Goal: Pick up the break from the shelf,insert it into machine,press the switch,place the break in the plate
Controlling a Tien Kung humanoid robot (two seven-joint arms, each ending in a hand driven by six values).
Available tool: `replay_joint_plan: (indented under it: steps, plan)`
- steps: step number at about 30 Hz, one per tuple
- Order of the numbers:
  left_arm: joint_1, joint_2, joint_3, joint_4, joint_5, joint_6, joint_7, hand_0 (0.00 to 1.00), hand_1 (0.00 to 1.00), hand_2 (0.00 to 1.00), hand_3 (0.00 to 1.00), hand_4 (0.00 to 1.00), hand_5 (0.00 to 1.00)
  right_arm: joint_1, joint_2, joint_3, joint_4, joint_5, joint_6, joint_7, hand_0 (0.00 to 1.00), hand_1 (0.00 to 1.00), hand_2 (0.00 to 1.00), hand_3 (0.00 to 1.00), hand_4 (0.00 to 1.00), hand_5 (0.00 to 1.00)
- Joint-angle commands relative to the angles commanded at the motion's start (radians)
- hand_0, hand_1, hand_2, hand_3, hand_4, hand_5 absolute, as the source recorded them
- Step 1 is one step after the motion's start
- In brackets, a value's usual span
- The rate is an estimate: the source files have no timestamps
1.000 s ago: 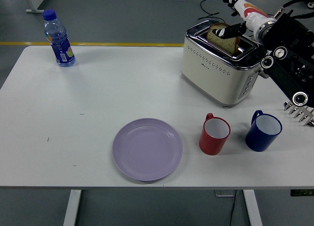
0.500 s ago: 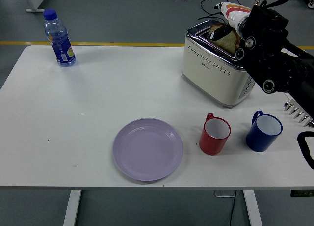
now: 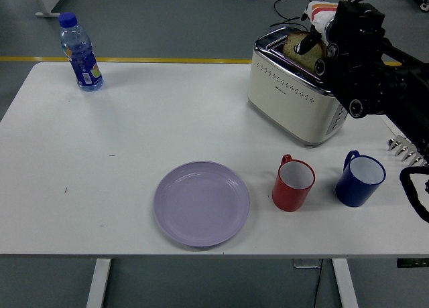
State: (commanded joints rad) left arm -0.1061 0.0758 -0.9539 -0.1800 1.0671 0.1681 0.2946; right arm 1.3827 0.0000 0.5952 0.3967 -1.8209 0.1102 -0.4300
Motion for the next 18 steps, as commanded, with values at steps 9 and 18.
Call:
replay_joint_plan:
  steps: [9,18]
  plan:
    - [0.000,0.000,0.002,0.000,-0.003,0.002,0.000,0.657,0.569,0.580,0.614,0.325,0.985,0.019,0.000,-0.047,-0.073,0.037,-0.018,0.026,0.629,0.583,0.609,0.800,0.782,0.281]
    - [0.000,-0.001,0.005,0.000,-0.006,0.004,0.000,0.658,0.568,0.579,0.613,0.327,0.983,0.006,0.000,-0.101,-0.089,0.138,-0.026,0.052,0.617,0.584,0.612,0.792,0.768,0.273]
